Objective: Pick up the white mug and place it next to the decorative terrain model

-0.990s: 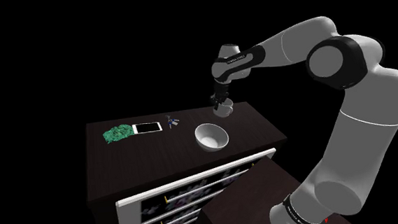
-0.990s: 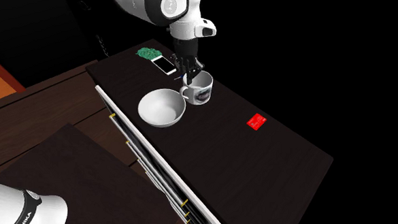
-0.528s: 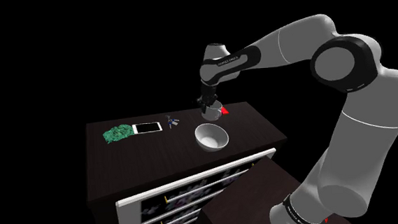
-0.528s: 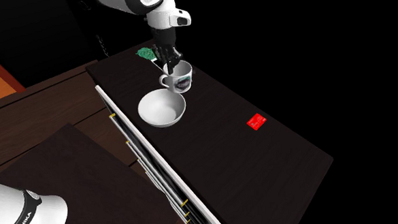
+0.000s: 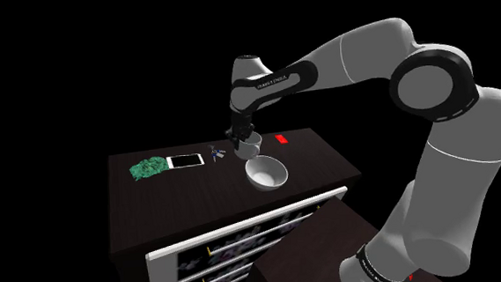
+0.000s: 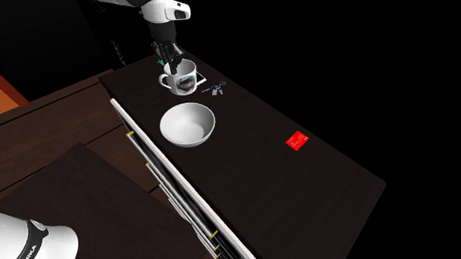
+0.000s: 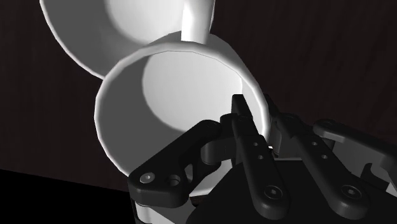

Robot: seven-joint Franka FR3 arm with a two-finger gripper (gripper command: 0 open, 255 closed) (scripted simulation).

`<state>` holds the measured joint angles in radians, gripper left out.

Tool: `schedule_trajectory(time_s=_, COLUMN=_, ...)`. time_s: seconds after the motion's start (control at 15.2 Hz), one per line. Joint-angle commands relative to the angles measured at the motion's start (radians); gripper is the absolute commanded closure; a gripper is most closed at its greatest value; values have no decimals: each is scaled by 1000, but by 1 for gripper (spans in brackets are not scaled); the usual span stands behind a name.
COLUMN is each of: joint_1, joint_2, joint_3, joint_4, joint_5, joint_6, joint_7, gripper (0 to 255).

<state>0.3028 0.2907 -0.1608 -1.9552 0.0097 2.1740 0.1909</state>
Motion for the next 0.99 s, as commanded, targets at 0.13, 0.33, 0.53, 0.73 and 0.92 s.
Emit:
schedule_trajectory(time_s=0.13, joint_1=54, joint_2=39, joint_3=32, joint_4=62, joint_5=2, joint_6=-25, joint_7=86, gripper=255)
schedule_trajectory(time_s=0.33, joint_1=93, joint_2=73, joint_3=53, joint_4=115, joint_5=3, joint_6=-46, joint_7=146, gripper=255)
schedule_trajectory(time_s=0.53, joint_1=131, joint_2=114, joint_3=73, joint_4=181, joint_5=3, joint_6=-70, joint_7=204, gripper=255)
schedule_trajectory(time_s=0.73, joint_1=168, joint_2=163, joint_3=91, joint_4=258, joint_5=3, joint_6=-100, joint_7=260, gripper=255)
schedule_trajectory(time_s=0.92, joint_1=205, joint_2=220, joint_3=107, joint_4=350, joint_5=3, joint_6=-136, joint_7=313, gripper=255)
